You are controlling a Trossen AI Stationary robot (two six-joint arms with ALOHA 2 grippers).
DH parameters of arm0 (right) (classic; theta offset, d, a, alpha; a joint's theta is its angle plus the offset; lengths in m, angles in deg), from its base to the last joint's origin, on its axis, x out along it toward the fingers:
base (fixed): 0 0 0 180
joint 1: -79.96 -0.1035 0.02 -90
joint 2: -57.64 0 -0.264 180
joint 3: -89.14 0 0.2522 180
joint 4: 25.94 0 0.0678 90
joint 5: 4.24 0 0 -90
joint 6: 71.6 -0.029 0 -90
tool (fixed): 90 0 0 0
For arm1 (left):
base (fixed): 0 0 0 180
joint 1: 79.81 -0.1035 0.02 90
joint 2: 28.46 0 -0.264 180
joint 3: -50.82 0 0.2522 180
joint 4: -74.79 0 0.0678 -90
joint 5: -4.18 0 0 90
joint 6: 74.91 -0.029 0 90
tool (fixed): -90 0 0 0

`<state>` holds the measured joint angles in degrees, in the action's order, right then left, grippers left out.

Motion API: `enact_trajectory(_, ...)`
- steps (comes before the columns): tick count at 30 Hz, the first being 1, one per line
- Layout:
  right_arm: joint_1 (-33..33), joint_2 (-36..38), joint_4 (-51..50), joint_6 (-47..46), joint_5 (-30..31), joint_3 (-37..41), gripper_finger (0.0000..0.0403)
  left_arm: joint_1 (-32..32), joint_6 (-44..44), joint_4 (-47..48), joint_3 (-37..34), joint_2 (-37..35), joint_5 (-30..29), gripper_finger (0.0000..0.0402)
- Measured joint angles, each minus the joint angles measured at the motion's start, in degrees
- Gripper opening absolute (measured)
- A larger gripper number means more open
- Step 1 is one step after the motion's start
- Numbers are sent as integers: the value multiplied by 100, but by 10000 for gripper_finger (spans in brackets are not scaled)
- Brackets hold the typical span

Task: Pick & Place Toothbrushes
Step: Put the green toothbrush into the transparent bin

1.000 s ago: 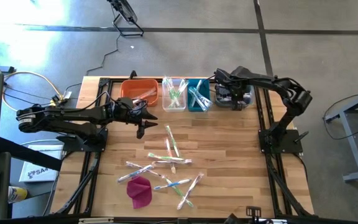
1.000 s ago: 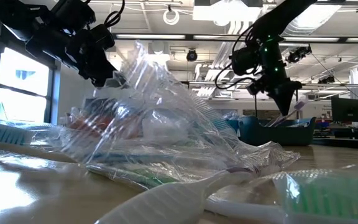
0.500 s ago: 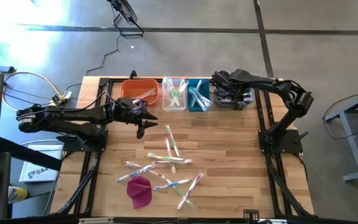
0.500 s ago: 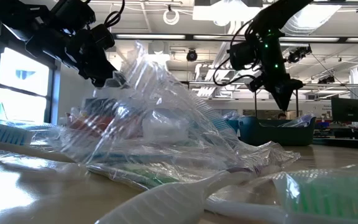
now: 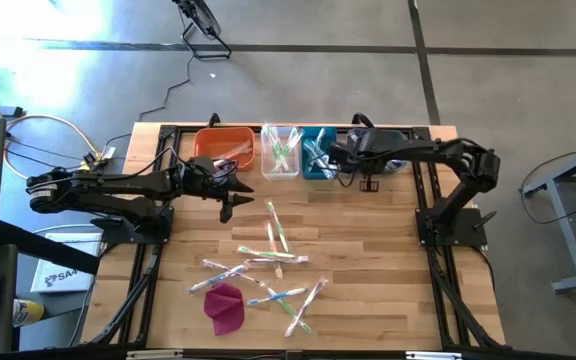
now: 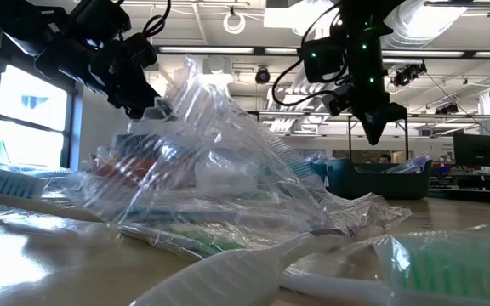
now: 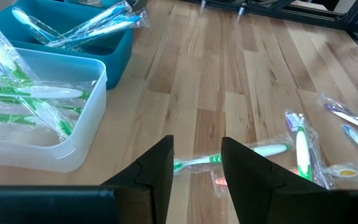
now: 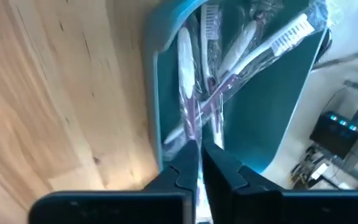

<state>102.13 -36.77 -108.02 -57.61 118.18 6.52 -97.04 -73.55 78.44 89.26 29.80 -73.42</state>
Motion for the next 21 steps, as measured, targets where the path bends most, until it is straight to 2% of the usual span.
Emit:
enact_trajectory(3,-174,0,1,-597,-41,0,6,2,0,0,0,0,0,132)
enact_trajectory(10,-550,0,282,-1779,-644,0,3,1,0,0,0,0,-2,132)
enact_trajectory(21,-951,0,1953,-1997,-2092,0,3,0,0,0,0,0,-2,132)
